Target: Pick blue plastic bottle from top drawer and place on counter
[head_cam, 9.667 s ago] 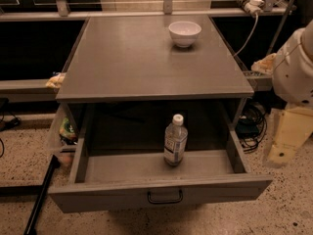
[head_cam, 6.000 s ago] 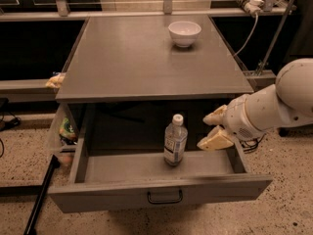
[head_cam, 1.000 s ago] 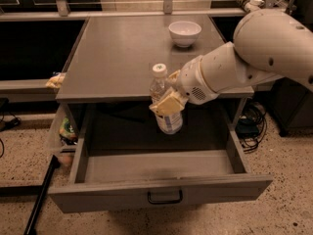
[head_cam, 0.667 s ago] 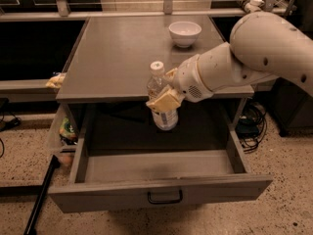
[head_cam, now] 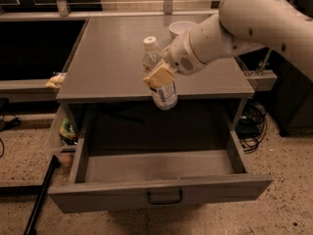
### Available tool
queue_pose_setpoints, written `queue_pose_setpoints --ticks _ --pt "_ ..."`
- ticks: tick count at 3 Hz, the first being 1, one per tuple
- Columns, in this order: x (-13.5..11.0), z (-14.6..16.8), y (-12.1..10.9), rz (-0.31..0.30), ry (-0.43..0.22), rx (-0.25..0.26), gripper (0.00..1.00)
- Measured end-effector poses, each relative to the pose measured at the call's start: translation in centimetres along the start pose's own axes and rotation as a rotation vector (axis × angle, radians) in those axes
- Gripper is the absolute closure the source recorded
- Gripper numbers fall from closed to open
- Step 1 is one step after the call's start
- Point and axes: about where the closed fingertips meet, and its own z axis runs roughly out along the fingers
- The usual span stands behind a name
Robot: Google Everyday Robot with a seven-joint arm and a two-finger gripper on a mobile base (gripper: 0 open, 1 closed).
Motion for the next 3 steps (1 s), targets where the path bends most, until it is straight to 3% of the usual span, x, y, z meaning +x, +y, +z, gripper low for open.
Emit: queue_pose_setpoints --ticks 1,2,3 --pt "-2.9 -1.4 -2.8 0.032 0.030 0.043 1.00" --pt "-4.5 -1.6 -4.7 0.059 0.019 0.060 1.00" --pt "-4.2 -0.5 -5.6 0.097 -0.030 0.060 1.00"
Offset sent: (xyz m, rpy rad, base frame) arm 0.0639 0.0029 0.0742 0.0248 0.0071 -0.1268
